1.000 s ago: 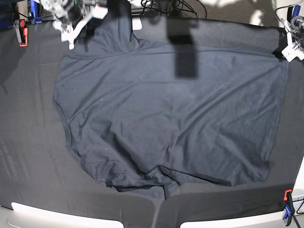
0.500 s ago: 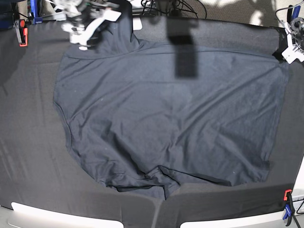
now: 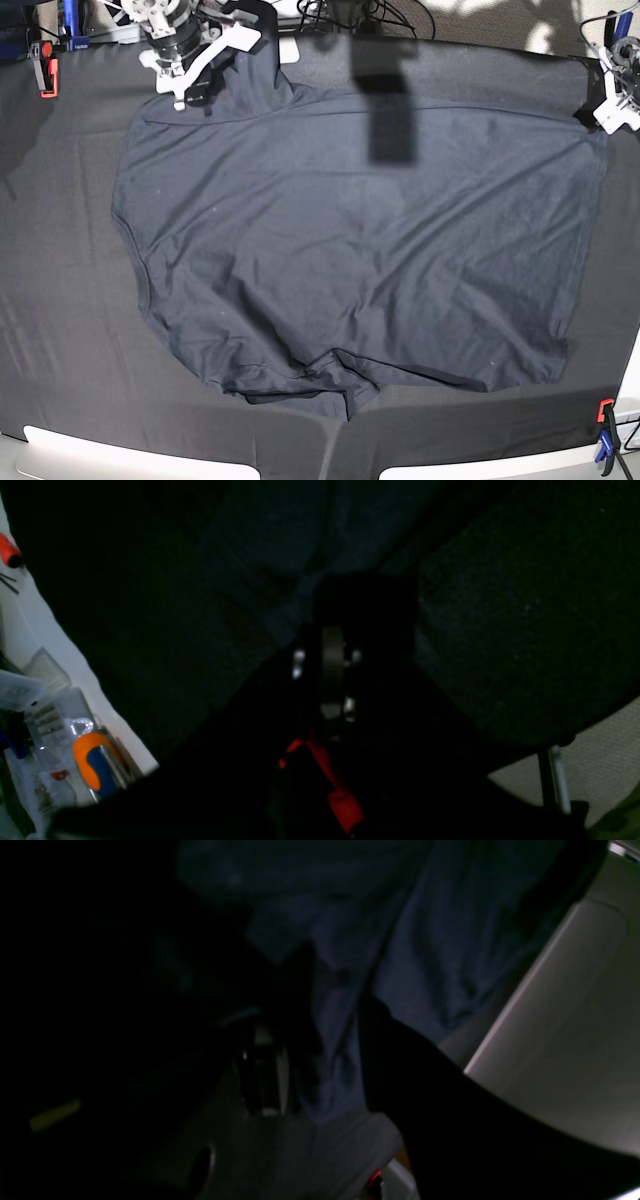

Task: Layout the t-shirt on the table in an organized manner, then fold the t-shirt properly
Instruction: 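Grasp the collar edge with the right gripper beside the left gripper, then lift the collar edge with both grippers and fold it over the shirt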

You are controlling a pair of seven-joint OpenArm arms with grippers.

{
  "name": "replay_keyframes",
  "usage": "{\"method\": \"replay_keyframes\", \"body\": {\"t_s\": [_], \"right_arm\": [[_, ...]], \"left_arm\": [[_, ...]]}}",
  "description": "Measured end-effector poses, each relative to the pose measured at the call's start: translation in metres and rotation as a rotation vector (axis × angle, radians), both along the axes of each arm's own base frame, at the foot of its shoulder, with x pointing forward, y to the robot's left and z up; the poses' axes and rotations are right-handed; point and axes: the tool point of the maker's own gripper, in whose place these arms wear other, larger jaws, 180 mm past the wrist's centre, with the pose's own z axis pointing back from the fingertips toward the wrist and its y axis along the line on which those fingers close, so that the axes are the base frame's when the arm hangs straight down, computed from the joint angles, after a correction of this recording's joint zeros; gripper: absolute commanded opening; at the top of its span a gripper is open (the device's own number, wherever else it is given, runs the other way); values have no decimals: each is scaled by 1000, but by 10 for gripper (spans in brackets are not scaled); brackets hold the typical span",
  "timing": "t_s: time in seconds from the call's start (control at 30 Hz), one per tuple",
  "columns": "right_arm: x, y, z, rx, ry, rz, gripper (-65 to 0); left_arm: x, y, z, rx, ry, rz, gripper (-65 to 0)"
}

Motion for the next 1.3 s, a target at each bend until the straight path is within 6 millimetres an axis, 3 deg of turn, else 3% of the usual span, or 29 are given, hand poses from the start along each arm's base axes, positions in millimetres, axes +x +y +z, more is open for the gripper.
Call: {"method": "replay_keyframes", "body": {"t_s": [0.17, 0.37, 0.63, 0.83, 1.07, 1.3], "right_arm": [[14, -11, 8, -7, -55, -46, -441], [8, -10, 2, 23, -8, -72, -447], [-10, -3, -10, 19, 92, -37, -650], [-7, -2, -7, 28, 72, -36, -650], [27, -22, 10, 57, -6, -118, -650], [38, -36, 13, 116, 6, -216, -650]], "left_arm": [[0, 0, 0, 0, 0, 0, -650], [0, 0, 0, 0, 0, 0, -650], [0, 0, 0, 0, 0, 0, -650], [1, 0, 1, -44, 0, 50, -650], [10, 4, 15, -119, -50, 105, -650], [12, 5, 16, -156, -55, 153, -650]]}}
